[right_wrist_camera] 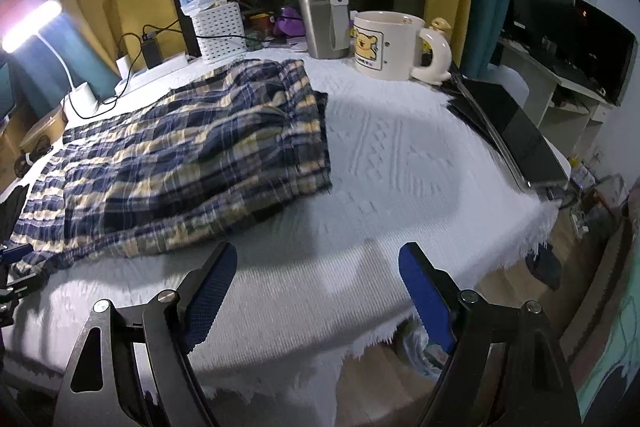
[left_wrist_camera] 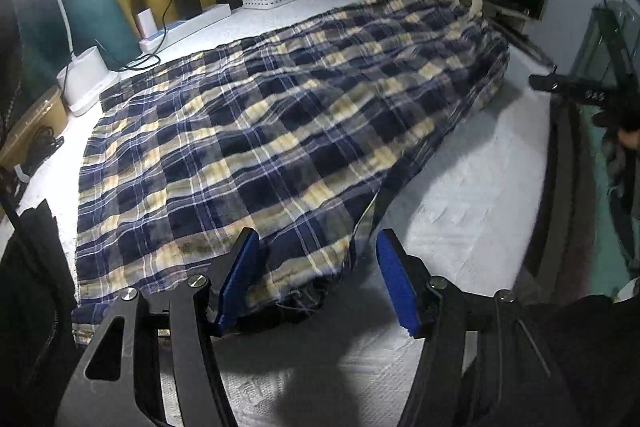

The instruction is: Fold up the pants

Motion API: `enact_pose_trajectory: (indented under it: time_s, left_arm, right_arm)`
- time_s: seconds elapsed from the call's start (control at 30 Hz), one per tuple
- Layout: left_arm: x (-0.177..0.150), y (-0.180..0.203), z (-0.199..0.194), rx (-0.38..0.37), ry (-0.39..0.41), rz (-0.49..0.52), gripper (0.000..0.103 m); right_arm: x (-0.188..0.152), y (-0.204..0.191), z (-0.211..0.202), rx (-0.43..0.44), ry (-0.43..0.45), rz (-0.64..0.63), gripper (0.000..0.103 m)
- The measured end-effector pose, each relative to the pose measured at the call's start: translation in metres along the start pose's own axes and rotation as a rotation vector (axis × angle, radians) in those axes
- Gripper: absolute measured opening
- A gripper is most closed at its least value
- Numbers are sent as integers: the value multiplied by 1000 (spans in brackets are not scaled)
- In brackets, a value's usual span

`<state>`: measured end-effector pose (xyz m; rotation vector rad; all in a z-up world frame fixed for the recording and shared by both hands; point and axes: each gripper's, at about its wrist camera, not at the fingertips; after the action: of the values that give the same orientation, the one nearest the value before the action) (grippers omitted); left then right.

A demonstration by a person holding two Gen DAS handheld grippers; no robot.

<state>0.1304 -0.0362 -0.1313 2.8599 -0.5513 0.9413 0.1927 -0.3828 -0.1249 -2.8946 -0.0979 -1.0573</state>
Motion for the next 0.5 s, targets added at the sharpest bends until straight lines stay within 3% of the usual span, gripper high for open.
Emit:
enact_pose_trajectory:
  time_s: [0.3,0.33,0.4,0.43,0.5]
  left_arm:
    - [-5,5,-1,47,23,49,59]
    - [-6,8,-2,52,30,65,56]
    - [-8,11,-3,60,38,74,36]
    - [-8,10,-3,61,39,72,33]
    - [-8,9,-3,72,40,72,14]
  right_arm:
    - [-13,7,-9,3,5,3,84]
    - [-14,8,-10,3,8,4,84]
    - [-16,10,-12,2,11,8,84]
    - [-17,10,-13,3,11,9,84]
    - [-21,9,-15,7,11,5,84]
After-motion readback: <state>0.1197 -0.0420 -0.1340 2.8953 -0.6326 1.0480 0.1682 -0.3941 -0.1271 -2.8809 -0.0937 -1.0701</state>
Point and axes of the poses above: each gripper's, at about its wrist camera, not at the fingertips, and z roughly the way its jaws point, y to its right, x to its top, and after that the axes turned 1 degree about z, right-handed
